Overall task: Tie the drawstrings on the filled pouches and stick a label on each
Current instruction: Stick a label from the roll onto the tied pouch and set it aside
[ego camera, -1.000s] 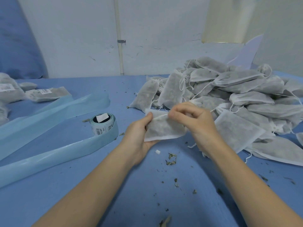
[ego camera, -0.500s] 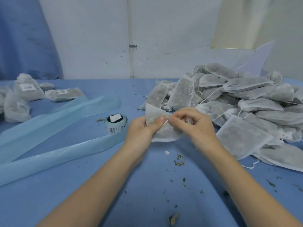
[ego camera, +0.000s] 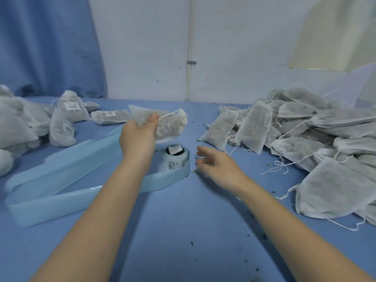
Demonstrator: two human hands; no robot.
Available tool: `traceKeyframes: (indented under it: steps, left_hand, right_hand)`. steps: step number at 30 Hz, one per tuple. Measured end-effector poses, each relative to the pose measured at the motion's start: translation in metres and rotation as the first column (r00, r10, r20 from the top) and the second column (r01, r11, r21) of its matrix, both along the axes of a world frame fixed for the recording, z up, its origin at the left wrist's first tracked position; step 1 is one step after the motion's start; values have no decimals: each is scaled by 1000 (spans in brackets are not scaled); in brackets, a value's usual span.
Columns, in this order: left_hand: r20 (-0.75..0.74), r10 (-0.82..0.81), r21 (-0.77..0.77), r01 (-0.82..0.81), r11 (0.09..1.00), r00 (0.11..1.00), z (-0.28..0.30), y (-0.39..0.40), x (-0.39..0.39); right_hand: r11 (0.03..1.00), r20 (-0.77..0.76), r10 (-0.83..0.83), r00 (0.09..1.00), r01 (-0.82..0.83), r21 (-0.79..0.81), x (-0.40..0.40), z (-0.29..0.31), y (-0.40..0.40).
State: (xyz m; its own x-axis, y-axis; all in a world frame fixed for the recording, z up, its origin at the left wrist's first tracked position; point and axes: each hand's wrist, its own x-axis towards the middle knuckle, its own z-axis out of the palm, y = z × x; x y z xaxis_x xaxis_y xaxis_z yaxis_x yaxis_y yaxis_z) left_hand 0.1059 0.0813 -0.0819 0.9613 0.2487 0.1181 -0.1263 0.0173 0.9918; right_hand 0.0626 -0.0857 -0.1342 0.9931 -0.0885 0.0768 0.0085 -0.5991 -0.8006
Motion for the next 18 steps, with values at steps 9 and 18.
traceKeyframes:
  steps: [9, 18]
  left_hand:
    - [-120, -130, 75, 139, 987, 984, -8, -3, 9]
    - [-29, -55, 253, 61, 965, 998, -20, -9, 16]
  right_hand:
    - [1000, 138, -6, 990, 9, -23, 24, -10, 22]
    - [996, 77, -63, 995, 67, -51, 37, -13, 38]
